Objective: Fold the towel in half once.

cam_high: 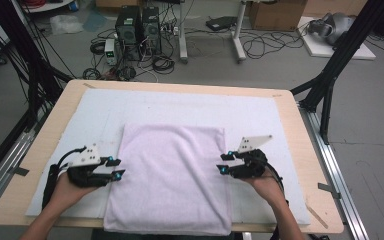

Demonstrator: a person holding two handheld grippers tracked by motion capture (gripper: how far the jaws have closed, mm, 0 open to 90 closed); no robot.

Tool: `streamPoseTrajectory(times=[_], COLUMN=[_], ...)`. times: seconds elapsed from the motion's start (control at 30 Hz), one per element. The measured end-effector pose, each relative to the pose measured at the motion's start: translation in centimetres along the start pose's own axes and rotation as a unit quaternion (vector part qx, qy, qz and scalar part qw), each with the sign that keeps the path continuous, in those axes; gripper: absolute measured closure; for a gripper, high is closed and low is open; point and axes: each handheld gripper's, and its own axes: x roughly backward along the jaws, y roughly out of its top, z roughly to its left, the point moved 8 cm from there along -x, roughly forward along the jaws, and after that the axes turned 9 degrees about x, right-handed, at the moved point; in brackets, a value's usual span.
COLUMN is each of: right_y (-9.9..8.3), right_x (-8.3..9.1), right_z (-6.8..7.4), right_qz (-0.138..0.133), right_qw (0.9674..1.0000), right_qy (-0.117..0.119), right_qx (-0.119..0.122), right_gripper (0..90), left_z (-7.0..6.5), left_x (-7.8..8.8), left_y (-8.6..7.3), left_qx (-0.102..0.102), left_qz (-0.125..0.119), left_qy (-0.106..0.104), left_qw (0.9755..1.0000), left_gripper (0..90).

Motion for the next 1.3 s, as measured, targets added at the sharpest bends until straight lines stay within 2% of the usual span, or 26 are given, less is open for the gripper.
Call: streamPoseTrajectory(times=[0.03, 0.07, 0.1, 0.13, 0.17, 0.2, 0.23, 0.37, 0.47, 0.57, 0.6, 0.63, 0.67, 0.7, 0.73, 0.77, 0.8, 0.83, 0.87, 0.9, 0.97, 1.0, 1.07, 1.13, 1.2, 1.3], right_y=[0.1, 0.1, 0.2, 0.3, 0.4, 0.5, 0.6, 0.9, 0.7, 0.2, -0.2, -0.6, -0.9, -1.1, -1.1, -1.2, -1.1, -0.9, -0.8, -0.7, -0.4, -0.2, 0.4, 2.2, 3.8, 6.0], right_x=[-0.3, -0.5, -0.9, -1.2, -1.5, -1.7, -2.0, -2.9, -3.6, -4.2, -4.6, -4.9, -5.2, -5.5, -5.7, -6.1, -6.1, -6.2, -6.2, -6.1, -5.6, -5.1, -4.6, -3.7, -2.9, -1.5], right_z=[-1.1, -1.9, -3.3, -4.4, -5.5, -6.2, -7.3, -10.5, -12.2, -13.1, -13.2, -13.3, -13.4, -13.4, -13.3, -13.1, -12.9, -12.8, -13.0, -13.2, -13.6, -13.9, -14.3, -15.1, -15.9, -17.4], right_qz=[0.003, 0.007, 0.015, 0.024, 0.025, 0.027, 0.033, 0.053, 0.058, 0.043, 0.045, 0.051, 0.057, 0.057, 0.059, 0.061, 0.057, 0.053, 0.064, 0.068, 0.064, 0.058, 0.066, 0.062, 0.055, 0.046], right_qw=[1.0000, 0.9999, 0.9996, 0.9992, 0.9988, 0.9985, 0.9980, 0.9957, 0.9940, 0.9936, 0.9926, 0.9919, 0.9913, 0.9912, 0.9912, 0.9911, 0.9910, 0.9916, 0.9927, 0.9928, 0.9923, 0.9920, 0.9910, 0.9910, 0.9908, 0.9883], right_qy=[-0.005, -0.007, -0.014, -0.018, -0.027, -0.030, -0.036, -0.058, -0.066, -0.071, -0.066, -0.067, -0.065, -0.057, -0.049, -0.042, -0.025, -0.014, -0.029, -0.042, -0.059, -0.070, -0.073, -0.097, -0.108, -0.136], right_qx=[-0.005, -0.012, -0.019, -0.026, -0.033, -0.038, -0.042, -0.050, -0.066, -0.076, -0.091, -0.095, -0.099, -0.104, -0.108, -0.111, -0.118, -0.118, -0.098, -0.089, -0.088, -0.088, -0.090, -0.068, -0.061, -0.052], right_gripper=[53.2, 52.0, 51.0, 49.2, 48.2, 47.7, 46.7, 43.5, 41.6, 41.7, 41.7, 42.3, 45.5, 52.2, 59.2, 68.7, 83.6, 84.1, 84.7, 85.0, 85.3, 85.3, 85.3, 85.3, 85.3, 85.1], left_z=[0.8, 2.1, 3.2, 4.2, 5.0, 6.3, 7.3, 10.7, 12.4, 13.1, 13.2, 13.3, 13.2, 13.3, 13.1, 13.0, 12.9, 13.0, 13.1, 13.3, 13.6, 13.7, 13.8, 14.0, 14.3, 15.2], left_x=[-0.5, -1.4, -2.0, -2.6, -2.9, -3.5, -4.0, -5.8, -6.8, -7.8, -8.1, -8.3, -8.5, -8.5, -8.5, -8.5, -8.6, -8.6, -8.5, -8.4, -8.0, -8.0, -7.6, -7.1, -6.5, -5.9], left_y=[0.4, 1.1, 1.7, 2.3, 2.6, 3.3, 3.7, 4.3, 4.3, 3.8, 3.6, 3.3, 3.0, 3.0, 3.2, 3.4, 3.4, 3.5, 3.6, 3.9, 4.5, 4.8, 6.7, 8.8, 10.9, 13.2], left_qx=[0.007, 0.012, 0.028, 0.048, 0.052, 0.058, 0.070, 0.097, 0.122, 0.137, 0.140, 0.144, 0.146, 0.139, 0.140, 0.131, 0.121, 0.114, 0.116, 0.119, 0.122, 0.122, 0.104, 0.090, 0.075, 0.067], left_qz=[0.001, -0.003, -0.005, -0.007, -0.008, -0.010, -0.013, 0.015, 0.026, 0.040, 0.042, 0.048, 0.052, 0.050, 0.045, 0.045, 0.046, 0.047, 0.043, 0.033, 0.016, 0.017, 0.008, -0.008, -0.021, -0.038], left_qy=[0.006, 0.020, 0.027, 0.028, 0.038, 0.057, 0.060, 0.086, 0.096, 0.100, 0.105, 0.106, 0.101, 0.107, 0.093, 0.097, 0.102, 0.110, 0.116, 0.121, 0.130, 0.133, 0.147, 0.161, 0.177, 0.191], left_qw=[1.0000, 0.9997, 0.9992, 0.9984, 0.9979, 0.9966, 0.9956, 0.9915, 0.9875, 0.9848, 0.9836, 0.9827, 0.9827, 0.9832, 0.9848, 0.9856, 0.9863, 0.9863, 0.9856, 0.9849, 0.9838, 0.9834, 0.9837, 0.9827, 0.9812, 0.9786], left_gripper=[59.0, 59.1, 60.0, 60.8, 61.2, 62.2, 62.4, 58.6, 53.0, 43.7, 42.0, 42.4, 47.1, 58.6, 66.0, 80.9, 82.8, 83.7, 84.4, 84.8, 85.1, 85.1, 85.1, 85.2, 85.2, 84.8])
